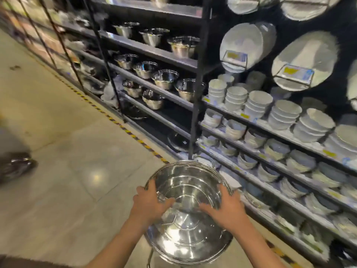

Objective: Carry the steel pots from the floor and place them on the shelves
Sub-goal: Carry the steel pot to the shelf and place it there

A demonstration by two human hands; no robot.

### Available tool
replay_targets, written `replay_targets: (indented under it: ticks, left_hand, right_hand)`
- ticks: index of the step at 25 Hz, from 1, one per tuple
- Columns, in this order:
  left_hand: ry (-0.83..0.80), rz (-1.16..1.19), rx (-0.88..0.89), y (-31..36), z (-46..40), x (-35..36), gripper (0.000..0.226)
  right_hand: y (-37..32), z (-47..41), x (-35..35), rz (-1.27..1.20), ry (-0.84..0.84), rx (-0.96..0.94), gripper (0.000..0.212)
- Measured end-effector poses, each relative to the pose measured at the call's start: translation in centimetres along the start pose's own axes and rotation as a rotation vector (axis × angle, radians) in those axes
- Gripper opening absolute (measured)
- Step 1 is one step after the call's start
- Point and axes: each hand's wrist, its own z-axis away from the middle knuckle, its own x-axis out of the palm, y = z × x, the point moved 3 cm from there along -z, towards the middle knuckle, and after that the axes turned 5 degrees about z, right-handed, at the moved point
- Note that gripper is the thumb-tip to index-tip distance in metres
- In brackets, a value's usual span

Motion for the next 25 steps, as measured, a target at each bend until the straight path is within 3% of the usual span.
replay_targets:
  ticks: [9,15,20,25]
  left_hand:
    - [0.191,0.112,-0.298,-9.0,-8.8,-8.5,0.103]
    - [0.313,0.188,-0.482,-11.4,-15.9,-12.4,0.104]
    - [0.443,0.168,-0.485,-11.2,-22.8,-17.8,0.095]
    - [0.512,0.212,-0.491,-12.1,-28.9,-21.9,0.089]
  right_hand:
    - [-16.4,-13.3,3.6,0.165,-0.152,-0.293,0.112]
    - [-26.2,-24.5,5.1,0.203,-0.230,-0.496,0.116]
    - [-34.8,-32.4,4.0,0.209,-0.256,-0.637,0.107]
    - [-40.9,-38.4,4.8,0.205,-0.282,-0.643,0.104]
